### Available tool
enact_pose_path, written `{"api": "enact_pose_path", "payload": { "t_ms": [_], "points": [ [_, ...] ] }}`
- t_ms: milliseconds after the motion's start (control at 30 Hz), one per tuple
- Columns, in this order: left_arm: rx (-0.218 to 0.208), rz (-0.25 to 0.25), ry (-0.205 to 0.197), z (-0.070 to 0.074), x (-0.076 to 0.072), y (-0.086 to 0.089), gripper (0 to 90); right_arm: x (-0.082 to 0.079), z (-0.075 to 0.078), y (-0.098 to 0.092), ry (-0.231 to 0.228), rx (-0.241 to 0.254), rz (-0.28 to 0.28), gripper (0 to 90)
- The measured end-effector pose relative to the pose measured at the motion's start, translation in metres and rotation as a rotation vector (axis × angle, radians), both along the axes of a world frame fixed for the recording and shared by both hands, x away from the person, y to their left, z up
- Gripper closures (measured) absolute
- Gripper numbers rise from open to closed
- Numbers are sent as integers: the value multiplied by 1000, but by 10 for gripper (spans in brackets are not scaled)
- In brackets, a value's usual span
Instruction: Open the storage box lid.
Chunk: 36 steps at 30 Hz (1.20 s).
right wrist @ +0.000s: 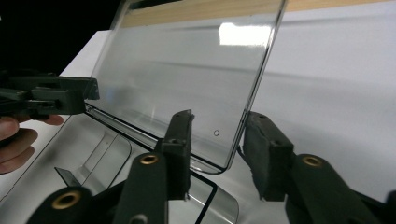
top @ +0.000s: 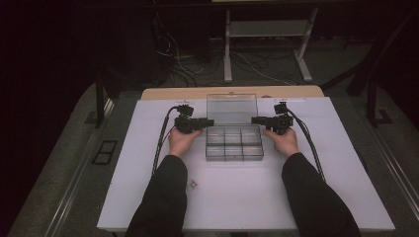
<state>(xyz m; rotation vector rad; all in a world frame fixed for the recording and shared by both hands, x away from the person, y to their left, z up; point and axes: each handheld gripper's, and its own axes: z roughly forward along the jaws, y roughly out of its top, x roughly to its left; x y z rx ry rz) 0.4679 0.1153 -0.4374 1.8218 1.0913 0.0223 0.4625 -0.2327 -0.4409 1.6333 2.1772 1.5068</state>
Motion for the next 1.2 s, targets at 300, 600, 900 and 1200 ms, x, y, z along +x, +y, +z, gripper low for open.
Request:
{"api": "enact_pose_path", "payload": {
  "t_ms": [300, 600, 900, 1200],
  "points": [
    [26, -5, -9, 2, -1, 0, 546, -2, -2, -3, 8, -11, -13, 556],
    [34, -2, -1, 9, -5, 0, 391, -6, 4, -10, -18, -55, -18, 441],
    [12, -13, -23, 21, -12, -1, 149, -18, 20, -19, -36, -108, 3, 180],
    [31, -20, -60, 34, -24, 3, 0, -36, 31, -27, -74, -111, 76, 5]
  ]
}}
